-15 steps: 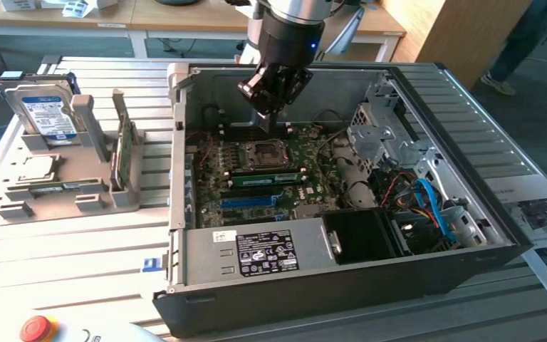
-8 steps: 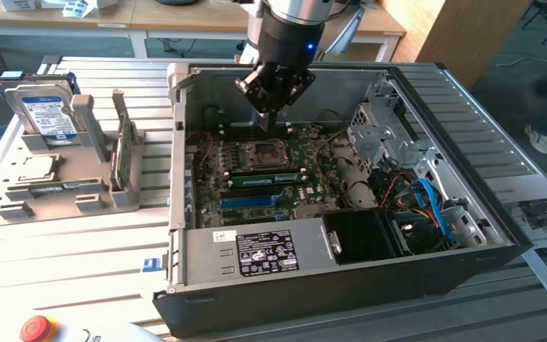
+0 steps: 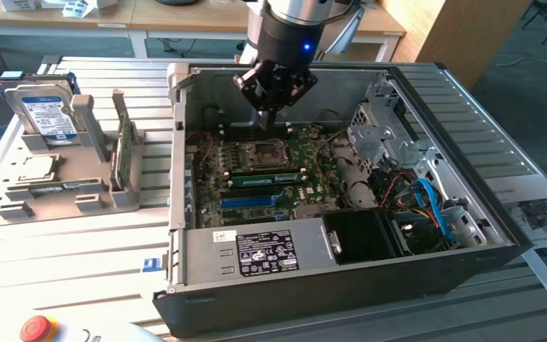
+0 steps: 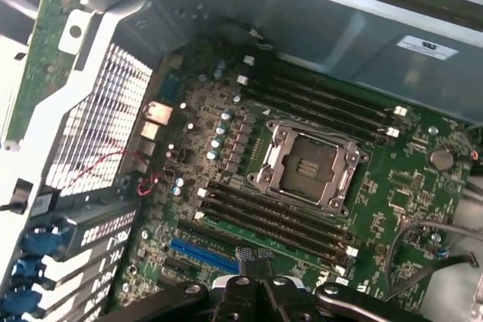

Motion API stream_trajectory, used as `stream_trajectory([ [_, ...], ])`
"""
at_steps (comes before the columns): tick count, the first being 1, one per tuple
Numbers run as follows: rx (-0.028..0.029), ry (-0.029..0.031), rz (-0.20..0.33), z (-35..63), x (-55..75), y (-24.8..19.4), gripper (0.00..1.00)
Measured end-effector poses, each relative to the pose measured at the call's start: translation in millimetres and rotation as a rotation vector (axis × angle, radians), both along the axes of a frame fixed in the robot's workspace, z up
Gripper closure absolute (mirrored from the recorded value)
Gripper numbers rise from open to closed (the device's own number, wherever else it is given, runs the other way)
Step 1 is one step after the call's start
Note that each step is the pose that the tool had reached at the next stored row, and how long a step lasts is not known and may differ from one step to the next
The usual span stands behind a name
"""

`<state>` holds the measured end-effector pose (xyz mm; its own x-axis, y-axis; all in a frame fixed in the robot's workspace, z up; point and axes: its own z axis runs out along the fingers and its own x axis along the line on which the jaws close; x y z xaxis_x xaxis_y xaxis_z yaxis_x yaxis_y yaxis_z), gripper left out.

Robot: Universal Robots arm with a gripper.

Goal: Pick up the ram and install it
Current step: 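Press down the ram until it locks into place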

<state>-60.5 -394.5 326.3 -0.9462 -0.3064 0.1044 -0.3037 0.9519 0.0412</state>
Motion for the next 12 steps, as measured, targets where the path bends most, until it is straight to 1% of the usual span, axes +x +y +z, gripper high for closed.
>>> stream_trajectory([
  [5,0.0001,0.0,-0.069,0.0,0.0,0.0,0.9],
  [10,-0.0002,-0.0005,-0.073,0.0,0.0,0.0,0.9],
  [11,-0.0024,-0.0042,-0.073,0.0,-0.4,0.1,0.9],
  [12,-0.0061,-0.009,-0.073,0.0,-0.8,0.2,0.9],
])
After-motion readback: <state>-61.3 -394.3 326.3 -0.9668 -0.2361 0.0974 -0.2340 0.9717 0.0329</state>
